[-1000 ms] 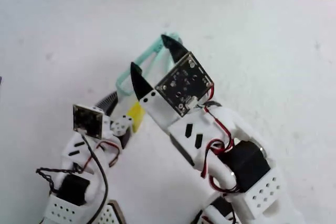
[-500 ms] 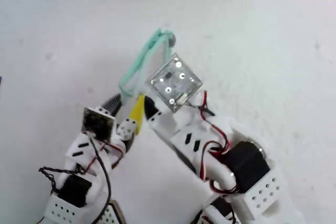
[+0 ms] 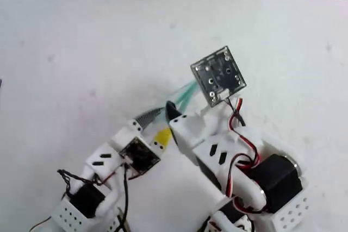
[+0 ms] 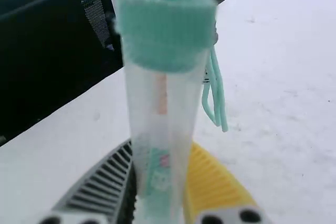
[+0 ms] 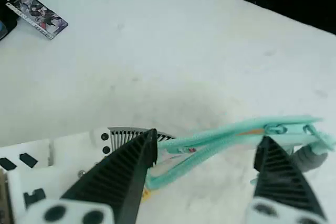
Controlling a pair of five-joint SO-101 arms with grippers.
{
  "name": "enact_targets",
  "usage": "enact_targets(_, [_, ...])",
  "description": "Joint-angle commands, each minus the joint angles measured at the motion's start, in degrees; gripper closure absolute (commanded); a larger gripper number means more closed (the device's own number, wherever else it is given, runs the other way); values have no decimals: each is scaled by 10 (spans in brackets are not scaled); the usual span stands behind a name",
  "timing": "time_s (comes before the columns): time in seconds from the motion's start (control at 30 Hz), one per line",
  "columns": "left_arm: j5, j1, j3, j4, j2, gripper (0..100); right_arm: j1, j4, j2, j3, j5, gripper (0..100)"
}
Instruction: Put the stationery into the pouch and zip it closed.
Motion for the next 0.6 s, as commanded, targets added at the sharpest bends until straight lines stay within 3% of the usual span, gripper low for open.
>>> enact_targets(0.0, [-3,-6,-1,-32,6,977,-11,17,5,-20,-59,612])
enact_targets(0.33, [-3,-3,0,-31,6,977,36,6,159,-98,-164,597])
enact_targets(0.57, [-3,-3,0,-33,6,976,36,102,301,-229,-178,598])
